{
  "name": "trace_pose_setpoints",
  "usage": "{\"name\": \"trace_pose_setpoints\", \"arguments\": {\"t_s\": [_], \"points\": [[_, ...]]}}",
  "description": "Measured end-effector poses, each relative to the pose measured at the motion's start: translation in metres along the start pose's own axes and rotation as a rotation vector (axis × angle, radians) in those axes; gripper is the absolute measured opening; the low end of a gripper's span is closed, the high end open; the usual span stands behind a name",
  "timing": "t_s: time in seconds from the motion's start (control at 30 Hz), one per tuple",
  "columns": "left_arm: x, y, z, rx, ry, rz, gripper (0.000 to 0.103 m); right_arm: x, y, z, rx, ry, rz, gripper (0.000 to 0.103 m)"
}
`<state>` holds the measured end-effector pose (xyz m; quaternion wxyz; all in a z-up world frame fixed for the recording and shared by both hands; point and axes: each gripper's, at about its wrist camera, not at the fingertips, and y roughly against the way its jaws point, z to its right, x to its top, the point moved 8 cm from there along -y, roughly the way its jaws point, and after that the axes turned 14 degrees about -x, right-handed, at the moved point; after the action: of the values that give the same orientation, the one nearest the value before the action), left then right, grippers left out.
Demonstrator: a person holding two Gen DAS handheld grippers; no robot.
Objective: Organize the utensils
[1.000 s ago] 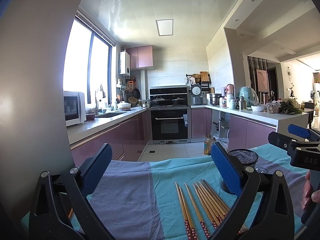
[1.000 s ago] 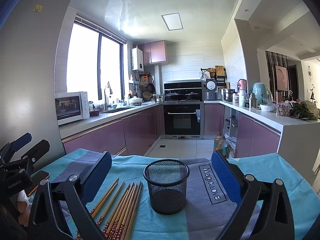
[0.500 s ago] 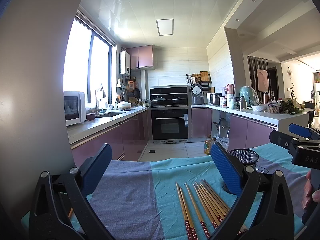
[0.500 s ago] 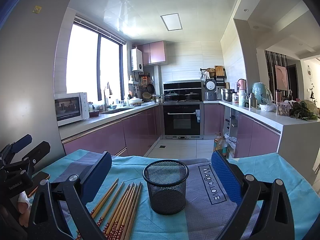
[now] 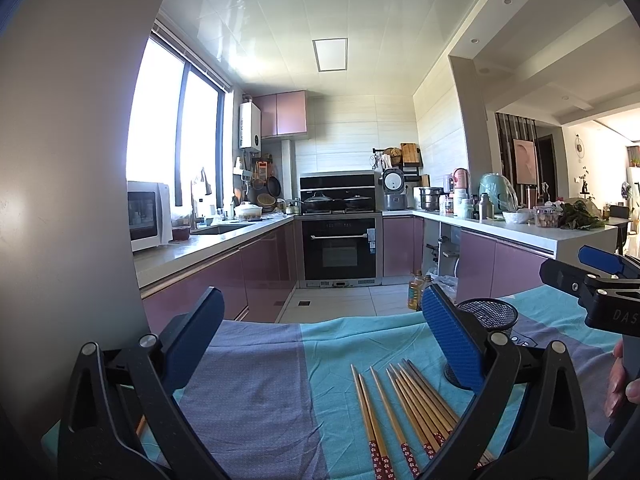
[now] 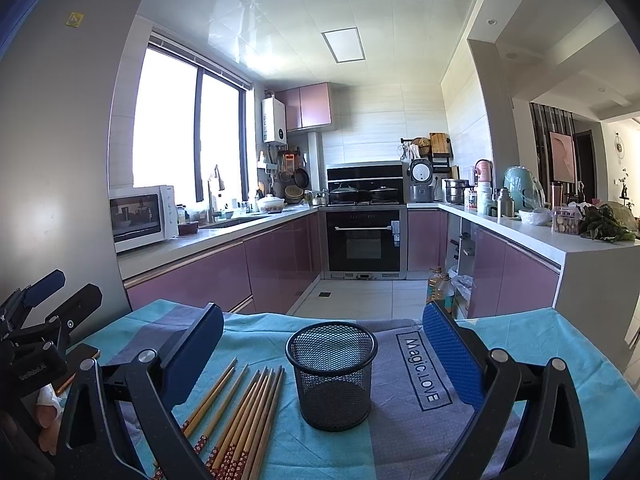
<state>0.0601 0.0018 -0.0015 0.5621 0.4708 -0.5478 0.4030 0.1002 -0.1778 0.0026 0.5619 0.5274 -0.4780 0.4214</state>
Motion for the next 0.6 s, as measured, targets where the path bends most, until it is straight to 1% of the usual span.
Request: {"name": "trace_pose_setpoints", "arguments": {"t_s": [0.6], "points": [[-0.0011,-0.0013,0.0016,0.001,-0.001,-0.003,0.097,0.0007,0.0014,-0.0009,0.003,-0.002,0.001,0.097]]}}
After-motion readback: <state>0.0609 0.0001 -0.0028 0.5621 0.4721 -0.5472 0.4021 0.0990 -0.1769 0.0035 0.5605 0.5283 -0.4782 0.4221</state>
